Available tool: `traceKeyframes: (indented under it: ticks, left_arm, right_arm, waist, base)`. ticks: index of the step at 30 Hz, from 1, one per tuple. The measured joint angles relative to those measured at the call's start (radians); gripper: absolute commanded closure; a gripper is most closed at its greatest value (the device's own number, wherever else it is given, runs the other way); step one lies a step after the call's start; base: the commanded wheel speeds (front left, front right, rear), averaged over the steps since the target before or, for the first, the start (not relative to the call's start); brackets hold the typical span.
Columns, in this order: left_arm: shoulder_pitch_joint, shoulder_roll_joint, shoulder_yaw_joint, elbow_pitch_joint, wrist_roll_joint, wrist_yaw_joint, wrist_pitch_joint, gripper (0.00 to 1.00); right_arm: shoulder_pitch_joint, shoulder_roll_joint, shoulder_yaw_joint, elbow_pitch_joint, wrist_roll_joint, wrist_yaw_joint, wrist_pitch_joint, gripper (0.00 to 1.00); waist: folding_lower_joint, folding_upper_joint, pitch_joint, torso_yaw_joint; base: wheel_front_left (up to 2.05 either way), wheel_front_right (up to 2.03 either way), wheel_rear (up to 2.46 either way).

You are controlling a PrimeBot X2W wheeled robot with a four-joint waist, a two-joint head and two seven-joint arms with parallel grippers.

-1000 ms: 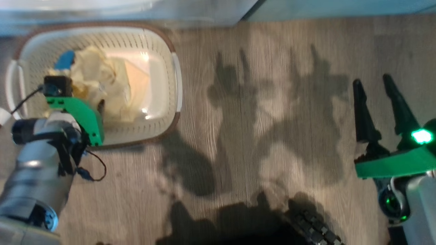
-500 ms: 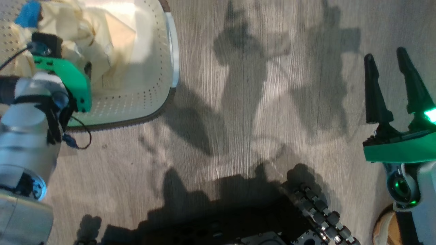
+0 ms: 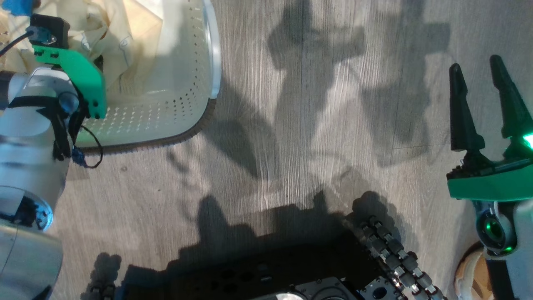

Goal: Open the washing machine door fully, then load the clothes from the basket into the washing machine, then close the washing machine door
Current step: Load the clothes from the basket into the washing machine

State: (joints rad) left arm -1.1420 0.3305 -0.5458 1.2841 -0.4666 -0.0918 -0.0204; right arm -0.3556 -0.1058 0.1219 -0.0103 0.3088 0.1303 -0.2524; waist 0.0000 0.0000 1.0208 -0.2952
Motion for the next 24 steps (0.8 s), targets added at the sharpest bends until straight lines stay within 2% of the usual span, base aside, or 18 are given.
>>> traceKeyframes:
  ticks: [1, 2, 3, 4, 10, 16, 24]
  left_arm:
    - [-0.003, -0.001, 0.0, 0.001, 0.0, 0.005, 0.0, 0.38]
    - [-0.007, -0.003, -0.001, 0.002, 0.0, 0.008, 0.0, 0.38]
    - [-0.01, -0.003, -0.002, 0.003, 0.0, 0.008, 0.0, 0.64]
    - [-0.012, -0.004, -0.003, 0.003, 0.0, 0.008, -0.001, 1.0]
    - [-0.012, -0.01, -0.005, 0.008, -0.001, 0.002, -0.042, 1.0]
    - [-0.011, -0.029, -0.006, 0.011, -0.02, -0.021, -0.136, 1.0]
    - [0.07, -0.071, -0.011, -0.008, -0.064, -0.038, -0.219, 1.0]
  right_arm:
    - [0.0, 0.0, 0.001, 0.0, -0.002, 0.0, 0.0, 0.0]
    - [0.0, -0.001, 0.001, 0.0, -0.002, 0.0, 0.0, 0.0]
    - [0.0, -0.002, 0.001, 0.0, -0.002, 0.0, 0.0, 0.0]
    - [0.0, -0.005, 0.0, 0.0, -0.002, 0.0, 0.0, 0.0]
    - [0.0, -0.012, -0.001, 0.0, -0.002, 0.0, 0.0, 0.0]
    - [-0.016, -0.012, 0.007, 0.013, -0.002, 0.0, 0.0, 0.0]
    - [-0.025, -0.012, 0.016, 0.044, -0.002, 0.0, 0.0, 0.0]
  waist:
    - [0.0, 0.0, 0.002, 0.002]
    - [0.0, 0.0, 0.003, 0.003]
    - [0.0, 0.0, 0.004, 0.005]
    - [0.0, 0.0, 0.005, 0.007]
    - [0.0, 0.0, 0.005, 0.014]
    - [0.0001, 0.0, -0.008, 0.017]
    - [0.0, 0.0, -0.112, 0.036]
  base:
    - [0.0, 0.0, 0.0]
    - [0.0, 0.0, 0.0]
    - [0.0, 0.0, 0.0]
    - [0.0, 0.0, 0.0]
    - [0.0, 0.0, 0.0]
    - [0.0, 0.0, 0.0]
    - [0.0, 0.0, 0.0]
